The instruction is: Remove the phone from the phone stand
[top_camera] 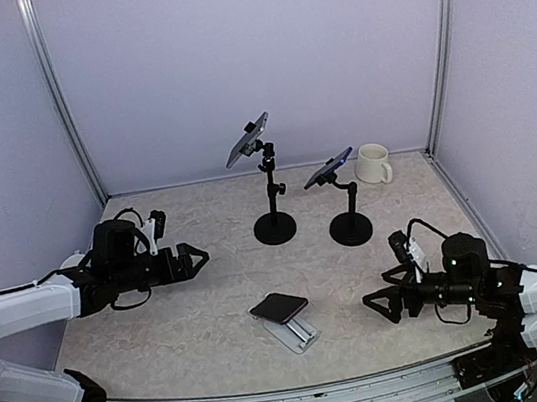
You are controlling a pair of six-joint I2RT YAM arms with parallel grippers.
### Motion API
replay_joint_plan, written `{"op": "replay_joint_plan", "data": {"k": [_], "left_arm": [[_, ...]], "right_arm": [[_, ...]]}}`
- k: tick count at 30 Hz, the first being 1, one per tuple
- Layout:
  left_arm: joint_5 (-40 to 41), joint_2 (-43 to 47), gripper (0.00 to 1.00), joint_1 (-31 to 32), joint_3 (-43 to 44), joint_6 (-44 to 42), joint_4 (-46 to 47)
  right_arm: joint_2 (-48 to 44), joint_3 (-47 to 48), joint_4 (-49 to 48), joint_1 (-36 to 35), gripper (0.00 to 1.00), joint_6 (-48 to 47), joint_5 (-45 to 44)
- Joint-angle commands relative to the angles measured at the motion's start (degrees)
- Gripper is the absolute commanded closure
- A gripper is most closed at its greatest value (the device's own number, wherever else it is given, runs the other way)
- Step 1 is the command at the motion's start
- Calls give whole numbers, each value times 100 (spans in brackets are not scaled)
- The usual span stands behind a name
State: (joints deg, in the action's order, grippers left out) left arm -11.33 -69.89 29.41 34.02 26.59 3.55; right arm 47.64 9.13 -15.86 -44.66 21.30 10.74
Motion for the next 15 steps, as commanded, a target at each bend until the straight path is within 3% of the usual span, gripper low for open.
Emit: {"op": "replay_joint_plan", "data": {"k": [1, 8, 15], "left_arm": [[61, 83, 1, 47, 140, 26, 23], [115, 120, 1, 48, 100, 40, -17], [212, 301, 1, 51, 103, -40, -166]], "right_arm": [[531, -61, -717, -863, 0, 112, -1342], [2175, 390, -1543, -1938, 0, -107, -2148], [3501, 1202, -1721, -2762, 0, -441, -2653]]}}
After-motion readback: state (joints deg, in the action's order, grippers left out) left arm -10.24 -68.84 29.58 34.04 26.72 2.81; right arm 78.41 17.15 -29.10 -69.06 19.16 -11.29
